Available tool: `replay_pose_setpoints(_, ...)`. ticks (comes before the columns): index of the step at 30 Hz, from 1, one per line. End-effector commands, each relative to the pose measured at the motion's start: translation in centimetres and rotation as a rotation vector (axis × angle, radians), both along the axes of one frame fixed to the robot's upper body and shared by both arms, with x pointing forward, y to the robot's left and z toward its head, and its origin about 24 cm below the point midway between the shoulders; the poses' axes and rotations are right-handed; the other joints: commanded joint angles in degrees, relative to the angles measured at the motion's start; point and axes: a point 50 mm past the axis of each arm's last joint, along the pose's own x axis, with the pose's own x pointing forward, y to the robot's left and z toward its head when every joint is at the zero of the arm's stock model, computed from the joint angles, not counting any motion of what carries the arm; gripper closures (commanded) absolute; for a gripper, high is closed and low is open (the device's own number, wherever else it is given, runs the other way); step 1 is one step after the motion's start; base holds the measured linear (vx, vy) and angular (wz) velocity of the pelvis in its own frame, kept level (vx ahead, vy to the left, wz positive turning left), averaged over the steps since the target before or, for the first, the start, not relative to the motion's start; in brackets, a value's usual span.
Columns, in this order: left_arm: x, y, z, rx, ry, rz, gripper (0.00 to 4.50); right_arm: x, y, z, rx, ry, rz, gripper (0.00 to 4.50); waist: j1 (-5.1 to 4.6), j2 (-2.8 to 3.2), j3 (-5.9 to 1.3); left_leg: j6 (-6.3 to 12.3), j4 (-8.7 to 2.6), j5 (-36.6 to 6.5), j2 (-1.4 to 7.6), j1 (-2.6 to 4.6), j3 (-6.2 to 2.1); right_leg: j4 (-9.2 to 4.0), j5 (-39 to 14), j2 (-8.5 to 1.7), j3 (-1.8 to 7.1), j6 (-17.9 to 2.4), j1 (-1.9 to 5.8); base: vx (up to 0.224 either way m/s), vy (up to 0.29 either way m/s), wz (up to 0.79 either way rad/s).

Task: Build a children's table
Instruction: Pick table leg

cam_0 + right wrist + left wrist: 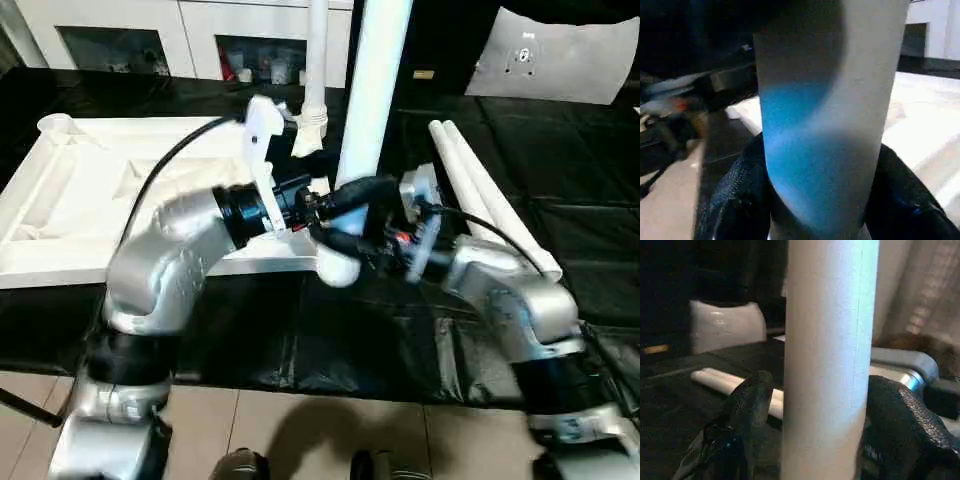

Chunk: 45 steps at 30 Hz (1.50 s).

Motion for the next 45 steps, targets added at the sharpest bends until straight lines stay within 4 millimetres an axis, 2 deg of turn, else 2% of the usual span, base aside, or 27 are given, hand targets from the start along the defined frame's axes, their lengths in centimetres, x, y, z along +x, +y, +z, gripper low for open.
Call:
replay_pose_setpoints(1, -0.1, 0.0, 0.4, 0.009, -0.022, 0.037, 1.65, 0.3, -0.3, 0.7, 0.006, -0.035, -0.031, 2.55, 0.13, -0.42, -5.58, 2.79, -3.45, -4.71, 2.64, 0.45, -0.42, -3.89, -11.43, -4.28, 2.84, -11.75, 4.08, 0.0, 0.0, 0.0)
replay_pose_setpoints(5, -0.2, -0.6, -0.3, 0.02, -0.003, 0.106, 2.04, 0.5, -0.1, 0.5, 0.003, -0.04, -0.057, 2.55, 0.06, -0.55, -5.44, 3.08, -3.47, -5.41, 2.53, 0.39, -0.45, -4.06, -13.08, -4.2, 2.82, -10.56, 4.03, 0.0, 0.0, 0.0)
replay_pose_setpoints(11, 0.2, -1.0, -1.1, 0.069, 0.0, 0.19, 2.1, 0.7, 0.2, 0.4, 0.001, -0.052, -0.078, 2.55, -0.11, -0.51, -5.27, 3.33, -3.52, -6.0, 2.51, 0.36, -0.51, -4.38, -14.26, -4.08, 2.78, -9.61, 3.82, 0.0, 0.0, 0.0)
replay_pose_setpoints(23, 0.5, -1.0, -0.8, 0.047, -0.002, 0.238, 2.11, 0.9, 0.1, 0.5, -0.006, -0.063, -0.096, 2.55, -0.16, -0.52, -5.3, 3.56, -3.44, -6.04, 2.45, 0.34, -0.51, -4.36, -14.28, -4.12, 2.72, -9.88, 3.86, 0.0, 0.0, 0.0)
replay_pose_setpoints(27, 0.5, -1.1, -0.8, 0.083, -0.031, 0.235, 2.49, 0.9, 0.0, 0.5, -0.008, -0.063, -0.099, 2.55, -0.13, -0.52, -5.35, 3.87, -3.44, -5.62, 2.48, 0.36, -0.53, -4.27, -13.22, -4.11, 2.73, -10.05, 3.85, 0.0, 0.0, 0.0)
replay_pose_setpoints(33, 0.6, -0.3, -1.2, 0.158, -0.092, 0.203, 2.56, 0.7, -0.2, -0.1, -0.044, -0.063, -0.075, 2.55, -0.21, -0.44, -5.29, 3.55, -3.53, -6.17, 2.48, 0.43, -0.56, -4.36, -14.26, -4.1, 2.72, -9.58, 3.74, 0.0, 0.0, 0.0)
replay_pose_setpoints(40, 0.4, 0.5, -1.5, 0.227, -0.153, 0.168, 2.57, 0.5, -0.4, -0.9, -0.052, -0.067, -0.072, 2.55, -0.24, -0.25, -5.28, 3.34, -3.6, -6.15, 2.62, 0.5, -0.58, -4.04, -12.57, -4.22, 2.8, -10.51, 3.77, 0.0, 0.0, 0.0)
replay_pose_setpoints(43, 0.4, 0.6, -1.7, 0.213, -0.132, 0.172, 2.57, 0.4, -0.4, -1.0, -0.06, -0.07, -0.072, 2.55, -0.26, -0.23, -5.24, 3.1, -3.61, -6.4, 2.6, 0.5, -0.54, -4.0, -12.24, -4.19, 2.81, -10.92, 3.8, 0.0, 0.0, 0.0)
replay_pose_setpoints(45, 0.8, 0.8, -1.7, 0.145, -0.072, 0.211, 2.57, 0.5, -0.3, -0.9, -0.061, -0.074, -0.074, 2.55, -0.26, -0.25, -5.24, 3.01, -3.59, -6.38, 2.59, 0.5, -0.5, -3.97, -11.89, -4.19, 2.84, -11.24, 3.82, 0.0, 0.0, 0.0)
